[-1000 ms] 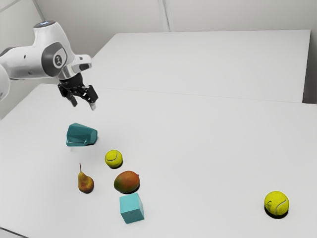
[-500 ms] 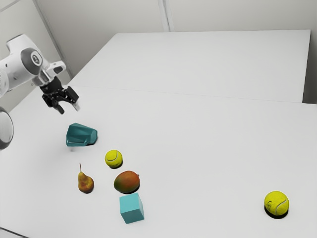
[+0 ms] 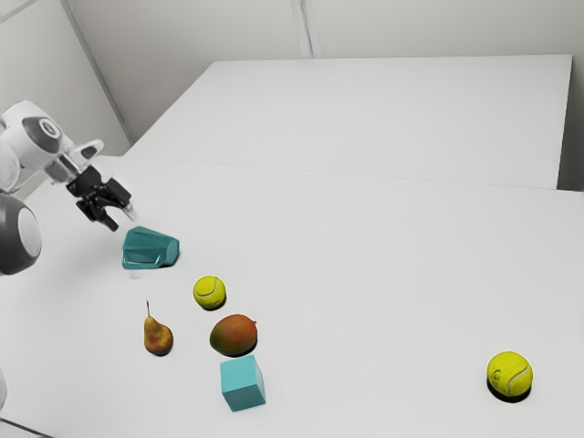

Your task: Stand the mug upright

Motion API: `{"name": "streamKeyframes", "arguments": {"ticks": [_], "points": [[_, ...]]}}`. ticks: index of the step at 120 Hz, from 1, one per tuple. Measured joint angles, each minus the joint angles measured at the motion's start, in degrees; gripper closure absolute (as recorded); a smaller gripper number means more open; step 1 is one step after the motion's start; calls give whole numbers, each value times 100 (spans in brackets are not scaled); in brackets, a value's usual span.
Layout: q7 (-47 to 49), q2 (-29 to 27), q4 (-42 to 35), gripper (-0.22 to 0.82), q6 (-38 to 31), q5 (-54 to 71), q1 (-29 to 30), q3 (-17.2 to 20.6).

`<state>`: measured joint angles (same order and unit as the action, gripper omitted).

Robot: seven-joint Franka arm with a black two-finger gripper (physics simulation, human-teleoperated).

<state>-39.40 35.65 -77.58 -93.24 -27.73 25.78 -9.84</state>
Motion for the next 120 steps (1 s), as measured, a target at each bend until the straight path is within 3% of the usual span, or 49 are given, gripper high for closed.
{"name": "streamKeyframes", "arguments": {"ticks": [42, 96, 120], "points": [[-430, 275, -118, 9, 322, -839, 143, 15], [-624, 290, -327, 52, 446, -1330, 182, 8], [-645, 267, -327, 65, 446, -1521, 156, 13]]}}
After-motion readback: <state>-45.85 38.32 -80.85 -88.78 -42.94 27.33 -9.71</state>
